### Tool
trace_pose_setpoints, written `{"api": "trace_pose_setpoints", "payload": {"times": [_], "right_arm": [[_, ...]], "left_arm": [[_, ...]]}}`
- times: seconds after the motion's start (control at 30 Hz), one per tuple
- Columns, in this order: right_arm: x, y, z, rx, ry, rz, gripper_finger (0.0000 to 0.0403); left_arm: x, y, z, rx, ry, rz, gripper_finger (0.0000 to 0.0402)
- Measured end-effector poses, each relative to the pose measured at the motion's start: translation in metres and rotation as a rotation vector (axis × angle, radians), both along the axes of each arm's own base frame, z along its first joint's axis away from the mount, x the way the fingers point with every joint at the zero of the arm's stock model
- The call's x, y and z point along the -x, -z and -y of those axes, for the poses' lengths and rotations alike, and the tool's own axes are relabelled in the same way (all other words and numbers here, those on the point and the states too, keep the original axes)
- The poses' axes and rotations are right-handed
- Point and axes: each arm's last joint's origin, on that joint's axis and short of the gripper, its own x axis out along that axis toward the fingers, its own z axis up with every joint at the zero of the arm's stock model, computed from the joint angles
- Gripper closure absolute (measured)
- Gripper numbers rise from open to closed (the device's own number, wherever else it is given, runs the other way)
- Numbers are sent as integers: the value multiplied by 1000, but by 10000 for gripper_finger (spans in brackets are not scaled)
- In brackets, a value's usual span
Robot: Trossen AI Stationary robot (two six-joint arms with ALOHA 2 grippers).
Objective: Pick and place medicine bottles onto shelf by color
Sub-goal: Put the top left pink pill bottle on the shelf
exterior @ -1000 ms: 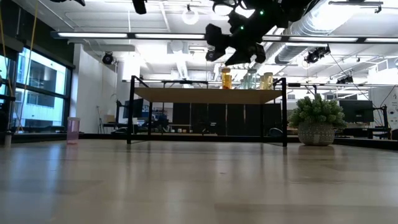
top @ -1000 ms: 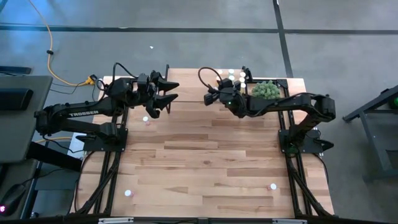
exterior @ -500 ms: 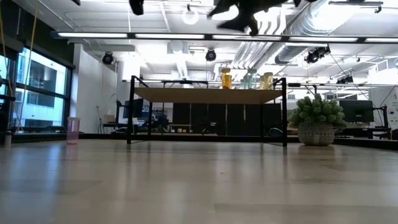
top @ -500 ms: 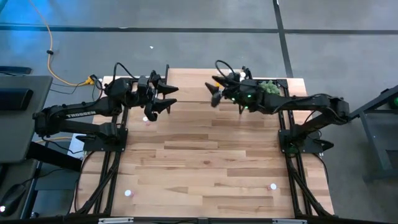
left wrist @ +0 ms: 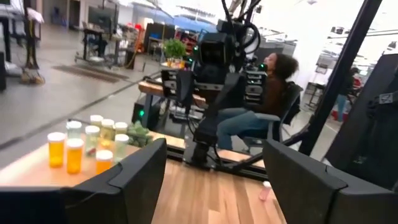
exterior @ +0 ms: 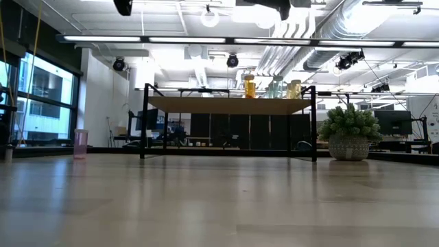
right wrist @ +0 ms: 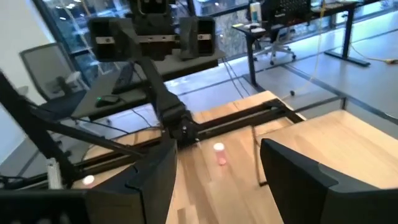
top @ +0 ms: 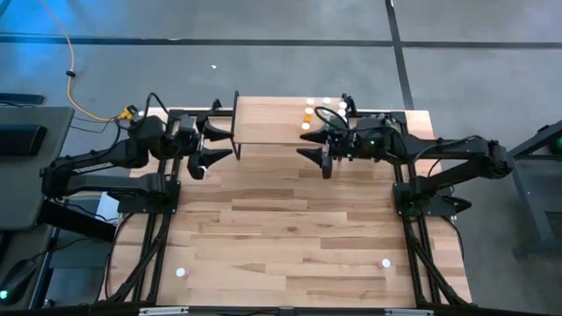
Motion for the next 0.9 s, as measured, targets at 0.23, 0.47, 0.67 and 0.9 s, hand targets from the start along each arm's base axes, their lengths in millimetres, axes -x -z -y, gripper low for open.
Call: {"api": "trace_pose_setpoints", "payload": {"times": [0.23, 0.47, 0.67, 0.9], "right_arm": [[-1, -1, -8, 21, -33, 6, 180], [-1, -1, -9, 18, -33, 6, 180], [0, 3, -8, -1, -30, -30, 180], [0, 7, -8, -14, -28, -67, 180]], "left_arm": [[-2, -2, 7, -30, -14, 10, 147], [-2, 2, 9, 34, -84, -34, 147], [11, 29, 3, 290, -344, -592, 147], [32, 85, 4, 591, -559, -1238, 147]]}}
